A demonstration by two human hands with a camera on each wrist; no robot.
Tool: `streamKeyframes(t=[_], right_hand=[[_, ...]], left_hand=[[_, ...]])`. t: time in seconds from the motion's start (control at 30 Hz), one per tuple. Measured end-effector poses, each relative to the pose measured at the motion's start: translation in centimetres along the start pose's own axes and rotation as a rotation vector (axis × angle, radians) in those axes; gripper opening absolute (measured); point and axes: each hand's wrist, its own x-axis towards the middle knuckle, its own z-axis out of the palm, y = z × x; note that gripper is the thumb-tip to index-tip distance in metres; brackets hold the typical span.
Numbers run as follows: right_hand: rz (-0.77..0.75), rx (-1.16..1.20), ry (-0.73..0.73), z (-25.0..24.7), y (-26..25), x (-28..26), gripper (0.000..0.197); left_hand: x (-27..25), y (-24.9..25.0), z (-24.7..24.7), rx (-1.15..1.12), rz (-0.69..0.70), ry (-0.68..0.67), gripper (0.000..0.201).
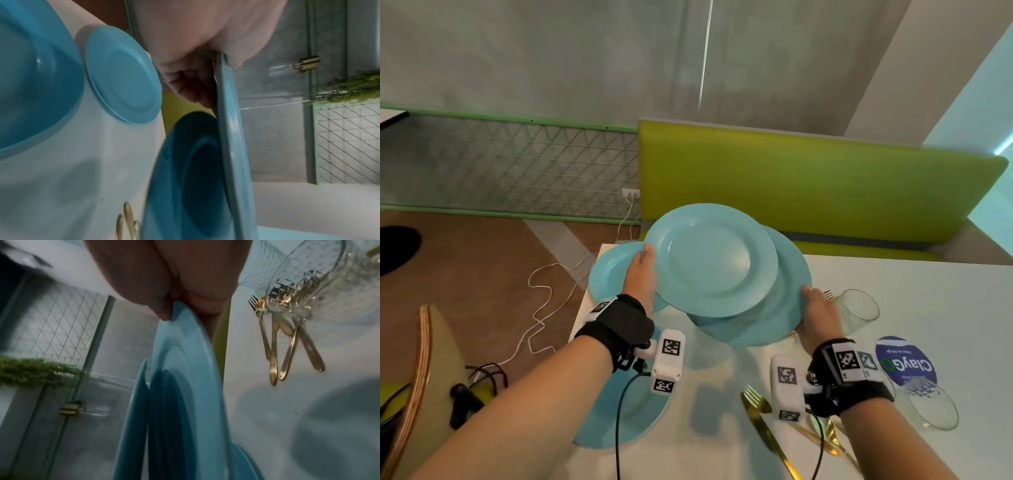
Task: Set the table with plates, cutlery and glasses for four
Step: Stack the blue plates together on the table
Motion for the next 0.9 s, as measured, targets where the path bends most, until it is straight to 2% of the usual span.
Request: streamKeyframes(t=[0.13,0.23,0.43,0.57,0.67,0.73,0.8,0.9], right_hand=[[0.06,0.188,-0.018,-0.3,-0.3,-0.7,0.021],[0.07,0.282,-0.023,-0.6,-0.1,-1.4,0.025],[0.072,0.354,0.007,-0.5,0.2,-2.7,0.029],[0.086,0.339,0.008,-0.7,0.0,-3.3,0.03],[0.064,0.305,-0.022,-1.0,0.0,-3.3,0.024],[0.031,0.26,-0.029,-1.3,-0.1,-3.1,0.025],[0.02,0.276,-0.031,-1.6,0.0,-2.9,0.029],[0.034,0.338,-0.034,-2.0,0.2,-3.0,0.033]], left_hand=[[-1.4,0.1,1.2,0.072,0.126,-0.037,0.04],[-1.8,-0.5,1.6,0.119,0.15,-0.062,0.046],[-3.2,-2.5,2.1,0.218,0.241,-0.137,0.037],[-3.8,-3.9,1.6,0.305,0.258,-0.217,0.033],[-3.4,-4.2,0.5,0.288,0.164,-0.313,0.035],[-2.0,-4.7,-1.3,0.442,0.098,-0.232,0.043],[0.0,-5.7,-4.7,0.741,0.021,-0.096,0.055],[1.8,-7.5,-10.9,1.104,-0.224,0.147,0.058]])
